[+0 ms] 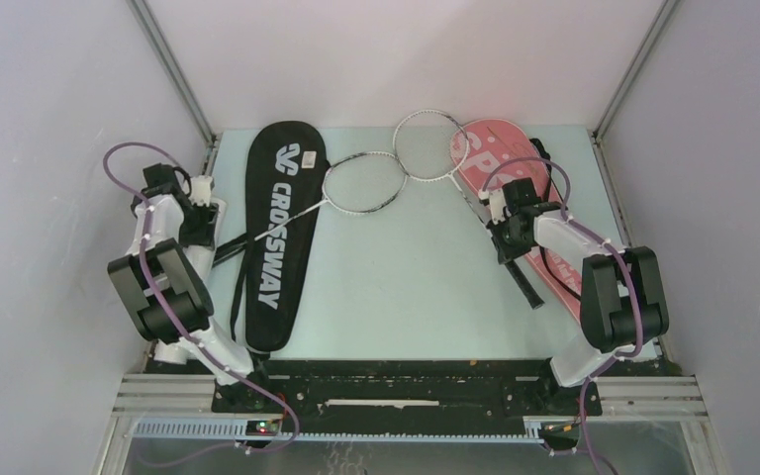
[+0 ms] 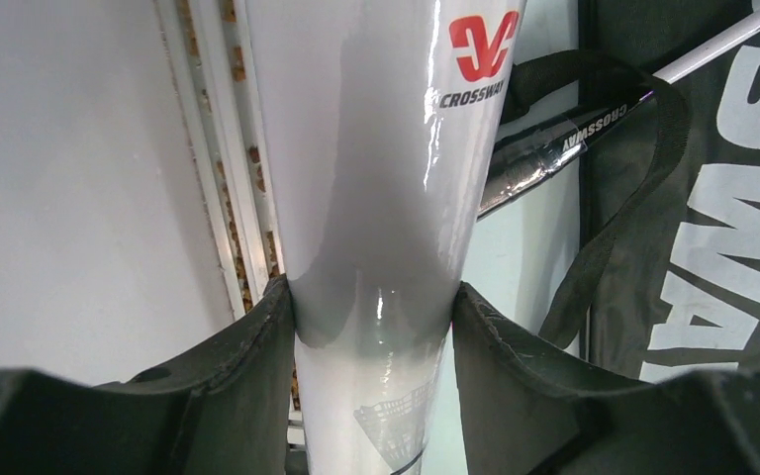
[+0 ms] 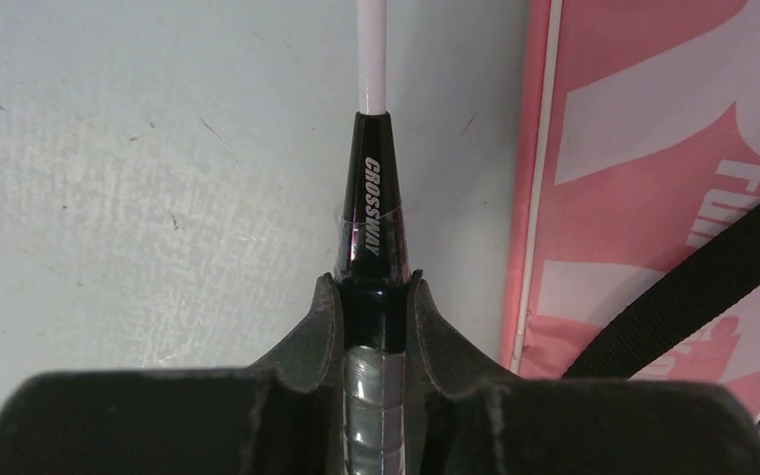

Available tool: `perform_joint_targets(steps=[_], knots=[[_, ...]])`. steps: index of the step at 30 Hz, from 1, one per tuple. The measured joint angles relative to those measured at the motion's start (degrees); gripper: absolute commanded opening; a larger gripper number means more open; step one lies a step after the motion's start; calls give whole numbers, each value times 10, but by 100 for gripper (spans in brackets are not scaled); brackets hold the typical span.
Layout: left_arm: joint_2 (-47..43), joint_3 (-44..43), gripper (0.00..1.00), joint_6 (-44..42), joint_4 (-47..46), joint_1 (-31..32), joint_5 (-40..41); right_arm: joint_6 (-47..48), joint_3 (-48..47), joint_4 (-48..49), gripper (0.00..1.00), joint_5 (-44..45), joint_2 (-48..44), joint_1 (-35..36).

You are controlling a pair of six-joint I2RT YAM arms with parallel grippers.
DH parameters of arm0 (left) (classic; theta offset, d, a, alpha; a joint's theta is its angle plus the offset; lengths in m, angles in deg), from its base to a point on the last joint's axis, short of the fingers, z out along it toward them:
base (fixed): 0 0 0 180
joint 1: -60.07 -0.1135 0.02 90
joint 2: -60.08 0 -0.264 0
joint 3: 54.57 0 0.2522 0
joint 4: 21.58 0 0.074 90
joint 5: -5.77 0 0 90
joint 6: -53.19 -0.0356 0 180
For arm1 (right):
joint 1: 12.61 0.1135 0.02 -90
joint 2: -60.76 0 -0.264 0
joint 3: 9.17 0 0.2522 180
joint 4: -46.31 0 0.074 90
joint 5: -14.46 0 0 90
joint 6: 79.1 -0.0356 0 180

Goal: Pack up the badminton gear
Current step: Place the shuttle tube at the center of the board.

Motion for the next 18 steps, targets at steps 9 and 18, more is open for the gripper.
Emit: perform_joint_targets(steps=[9,18], knots=[[25,0,75,-10,2,21,11,-9,1,-2,49,0,1,-6],[9,-7,100,-10,-2,39,12,-31,-27,-31,78,-27,-47,-13]])
